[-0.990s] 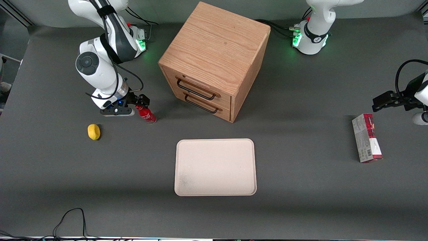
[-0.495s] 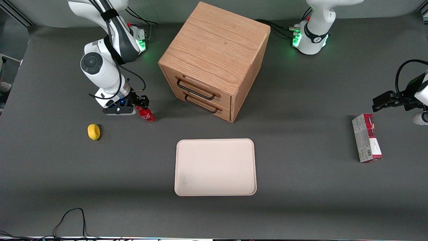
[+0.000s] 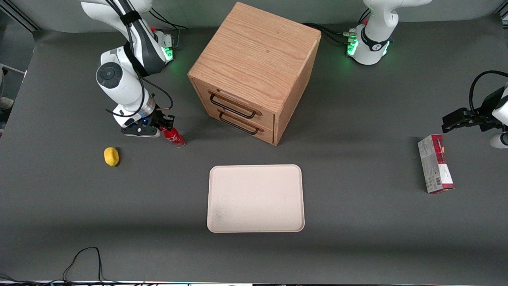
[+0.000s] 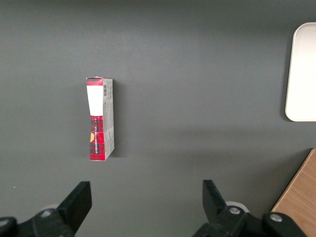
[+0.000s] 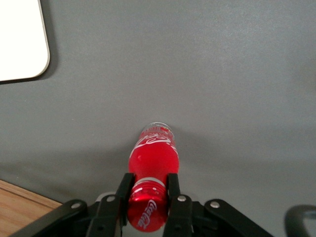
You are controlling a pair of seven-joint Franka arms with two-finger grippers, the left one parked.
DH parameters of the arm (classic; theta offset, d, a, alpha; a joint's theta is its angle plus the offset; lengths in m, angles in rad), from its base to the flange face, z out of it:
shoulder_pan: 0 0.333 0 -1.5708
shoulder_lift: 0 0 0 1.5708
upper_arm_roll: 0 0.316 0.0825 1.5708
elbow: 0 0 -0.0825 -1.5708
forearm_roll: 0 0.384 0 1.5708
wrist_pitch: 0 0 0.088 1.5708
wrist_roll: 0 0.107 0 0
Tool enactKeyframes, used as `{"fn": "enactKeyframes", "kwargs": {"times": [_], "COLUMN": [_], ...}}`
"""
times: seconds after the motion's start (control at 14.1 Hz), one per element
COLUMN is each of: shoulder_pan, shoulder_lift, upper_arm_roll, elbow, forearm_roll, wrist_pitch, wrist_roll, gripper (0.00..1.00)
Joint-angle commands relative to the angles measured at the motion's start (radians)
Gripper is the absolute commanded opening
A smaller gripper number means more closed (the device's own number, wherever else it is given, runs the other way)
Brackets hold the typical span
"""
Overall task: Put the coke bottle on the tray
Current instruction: 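Close the right gripper around the red Coca-Cola bottle's neck, then lift the bottle and carry it with the right gripper to the tray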
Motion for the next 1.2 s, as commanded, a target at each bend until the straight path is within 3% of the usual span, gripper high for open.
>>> {"fn": "enactKeyframes", "kwargs": {"times": [0.0, 0.21, 0.57, 0.85, 1.13], "shoulder_pan": [0.000, -0.023, -0.049, -0.046, -0.040], "shoulder_lift": [0.003, 0.085, 0.171, 0.225, 0.357], "upper_arm_roll": [0.008, 0.005, -0.002, 0.000, 0.000], "elbow": [0.100, 0.413, 0.755, 0.914, 1.179], "forearm_roll": [-0.012, -0.016, -0.016, -0.035, -0.035], "wrist_pitch": [-0.103, -0.426, -0.713, -0.797, -0.916], "wrist_roll": [0.033, 0.034, 0.039, 0.071, 0.124], "gripper": [0.00, 0.00, 0.00, 0.00, 0.00]}}
